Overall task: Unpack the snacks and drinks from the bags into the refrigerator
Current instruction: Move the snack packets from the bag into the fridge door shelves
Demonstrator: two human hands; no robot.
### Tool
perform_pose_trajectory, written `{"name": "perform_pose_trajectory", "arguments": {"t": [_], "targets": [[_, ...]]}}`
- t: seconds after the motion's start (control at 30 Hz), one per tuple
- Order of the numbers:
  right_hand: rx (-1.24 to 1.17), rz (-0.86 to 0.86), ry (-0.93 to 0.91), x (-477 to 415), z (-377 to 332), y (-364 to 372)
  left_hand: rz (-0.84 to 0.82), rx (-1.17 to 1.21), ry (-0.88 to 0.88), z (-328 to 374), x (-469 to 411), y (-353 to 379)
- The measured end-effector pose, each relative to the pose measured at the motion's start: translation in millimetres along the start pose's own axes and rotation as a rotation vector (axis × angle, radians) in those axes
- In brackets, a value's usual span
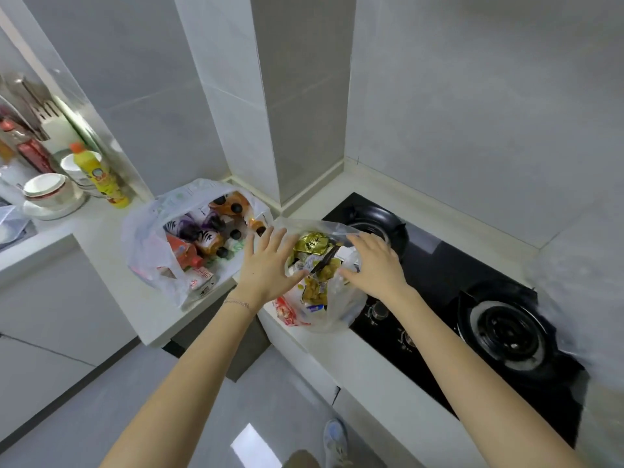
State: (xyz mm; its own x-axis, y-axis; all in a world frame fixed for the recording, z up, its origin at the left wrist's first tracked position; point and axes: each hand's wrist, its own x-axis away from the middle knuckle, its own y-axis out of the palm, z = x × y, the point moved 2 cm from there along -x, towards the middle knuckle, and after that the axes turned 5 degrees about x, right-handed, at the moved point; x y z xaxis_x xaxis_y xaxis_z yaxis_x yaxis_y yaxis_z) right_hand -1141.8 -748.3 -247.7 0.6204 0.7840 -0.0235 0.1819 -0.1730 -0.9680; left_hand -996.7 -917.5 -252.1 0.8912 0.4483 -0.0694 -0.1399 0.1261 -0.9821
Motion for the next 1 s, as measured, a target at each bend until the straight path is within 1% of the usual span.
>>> {"name": "perform_pose_trajectory", "arguments": {"t": [0.2,0.43,0.57,0.7,0.87,1.0], "targets": [[-0.049,-0.066,0.006,-33,12,30,-0.069,0.045,0.015,-1,-38,37],[-0.046,-0.126,0.09,-70,29,62,-0.142,0.067,0.062,1,-78,72],[-0.021,-0.132,0.127,-86,35,74,-0.203,0.092,0.09,-3,-96,87],[0.02,-0.16,0.166,-91,37,88,-0.234,0.056,0.152,-5,-111,99],[0.054,-0.183,0.236,-95,38,102,-0.322,0.044,0.137,-8,-121,116],[0.055,-0.218,0.283,-101,38,110,-0.331,0.003,0.151,-11,-126,124]]}}
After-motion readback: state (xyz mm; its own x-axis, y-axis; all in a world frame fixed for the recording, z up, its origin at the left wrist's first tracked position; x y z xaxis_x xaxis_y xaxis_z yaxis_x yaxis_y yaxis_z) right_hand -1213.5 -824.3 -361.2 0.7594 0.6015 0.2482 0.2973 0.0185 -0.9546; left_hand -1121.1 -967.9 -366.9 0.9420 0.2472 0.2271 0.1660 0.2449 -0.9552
